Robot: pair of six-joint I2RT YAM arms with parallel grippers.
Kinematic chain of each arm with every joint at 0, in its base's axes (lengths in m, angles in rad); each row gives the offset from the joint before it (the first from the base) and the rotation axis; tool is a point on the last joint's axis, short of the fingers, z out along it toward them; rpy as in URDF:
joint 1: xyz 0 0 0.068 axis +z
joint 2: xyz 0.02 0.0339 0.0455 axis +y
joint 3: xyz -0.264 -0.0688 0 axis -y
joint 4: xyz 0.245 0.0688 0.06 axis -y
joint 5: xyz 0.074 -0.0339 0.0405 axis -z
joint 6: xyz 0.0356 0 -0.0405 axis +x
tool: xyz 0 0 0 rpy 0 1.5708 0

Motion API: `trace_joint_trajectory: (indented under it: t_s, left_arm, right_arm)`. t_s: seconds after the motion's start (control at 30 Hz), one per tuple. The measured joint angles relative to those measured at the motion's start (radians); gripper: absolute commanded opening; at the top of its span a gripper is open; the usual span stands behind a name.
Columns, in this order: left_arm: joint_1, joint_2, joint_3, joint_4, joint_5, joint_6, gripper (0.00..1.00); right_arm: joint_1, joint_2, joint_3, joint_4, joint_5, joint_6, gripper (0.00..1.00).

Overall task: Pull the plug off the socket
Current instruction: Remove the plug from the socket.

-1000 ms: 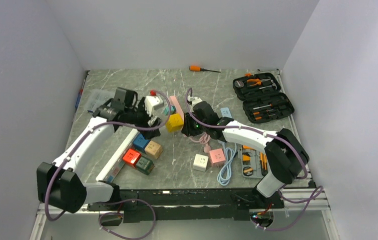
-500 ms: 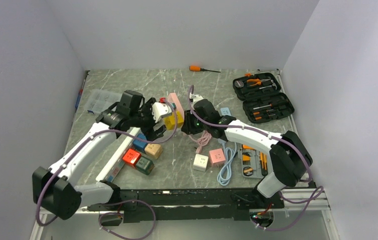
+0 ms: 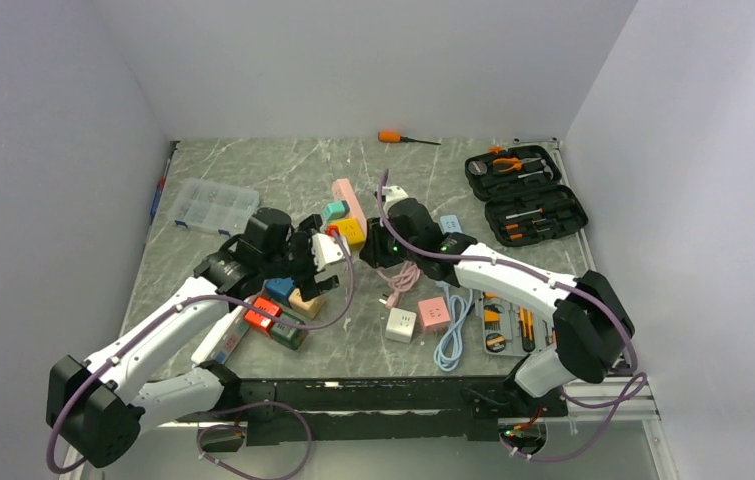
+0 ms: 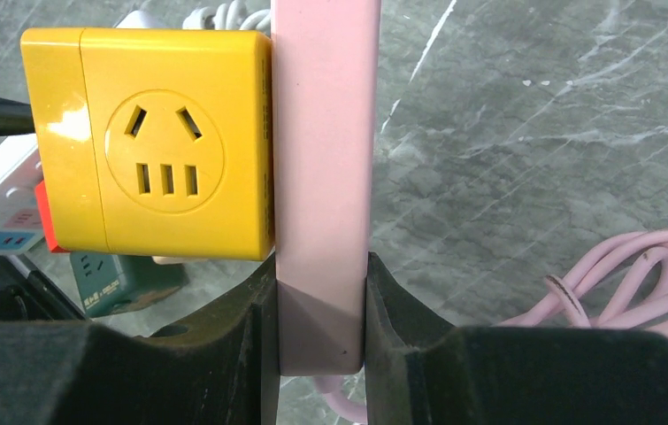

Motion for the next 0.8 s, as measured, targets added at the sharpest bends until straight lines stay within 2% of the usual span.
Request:
trace_joint_trajectory:
  t_s: [0.3,0.8]
  left_arm:
    - [-0.025,0.009,-0.026,0.123,-0.084,-0.007,0.99]
    - [-0.049,0.053,-0.013,0.134,-0.09,-0.021,0.99]
  right_arm:
    - [0.047,-0.069,-0.034,0.005,0.061,-0.028,0.0]
    - [0.127,-0.1,-0.054,0.005,0.157,-0.09,0.0]
